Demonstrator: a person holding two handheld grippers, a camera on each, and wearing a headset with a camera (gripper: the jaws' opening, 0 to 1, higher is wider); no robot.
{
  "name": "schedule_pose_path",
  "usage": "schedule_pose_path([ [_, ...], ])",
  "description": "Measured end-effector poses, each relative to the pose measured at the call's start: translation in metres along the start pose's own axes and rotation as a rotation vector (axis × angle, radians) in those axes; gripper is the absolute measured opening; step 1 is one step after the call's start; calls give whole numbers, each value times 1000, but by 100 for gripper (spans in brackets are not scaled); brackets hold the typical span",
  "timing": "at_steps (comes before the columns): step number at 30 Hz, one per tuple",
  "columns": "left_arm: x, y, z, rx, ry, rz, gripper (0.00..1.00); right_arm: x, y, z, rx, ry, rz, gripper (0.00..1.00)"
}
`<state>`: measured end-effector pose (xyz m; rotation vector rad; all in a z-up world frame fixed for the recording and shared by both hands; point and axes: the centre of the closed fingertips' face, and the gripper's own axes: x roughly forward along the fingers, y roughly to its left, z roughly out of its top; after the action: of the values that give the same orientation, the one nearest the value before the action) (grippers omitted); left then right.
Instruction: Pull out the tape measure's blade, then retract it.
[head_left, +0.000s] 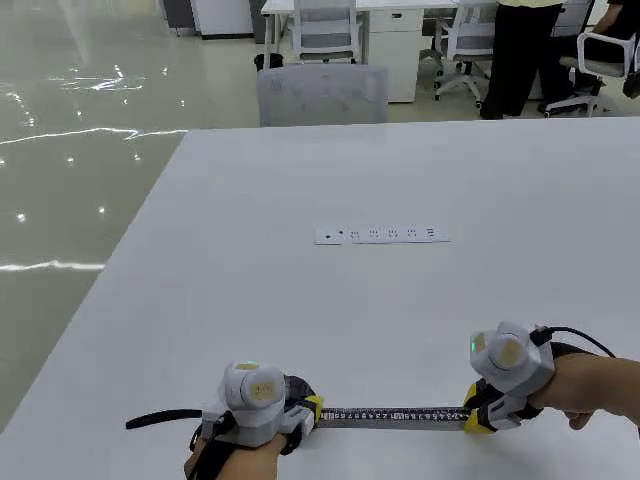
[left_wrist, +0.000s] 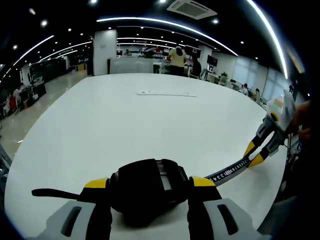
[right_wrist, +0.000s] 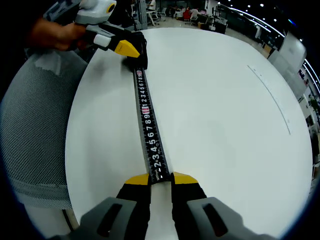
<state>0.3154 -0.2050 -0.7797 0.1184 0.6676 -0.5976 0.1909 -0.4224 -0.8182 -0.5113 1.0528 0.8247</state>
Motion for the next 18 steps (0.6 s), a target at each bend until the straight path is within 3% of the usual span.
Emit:
schedule_pose_path([
  [18, 0, 1, 0, -2, 6, -4, 57, 7, -1, 11, 6, -3, -1, 13],
])
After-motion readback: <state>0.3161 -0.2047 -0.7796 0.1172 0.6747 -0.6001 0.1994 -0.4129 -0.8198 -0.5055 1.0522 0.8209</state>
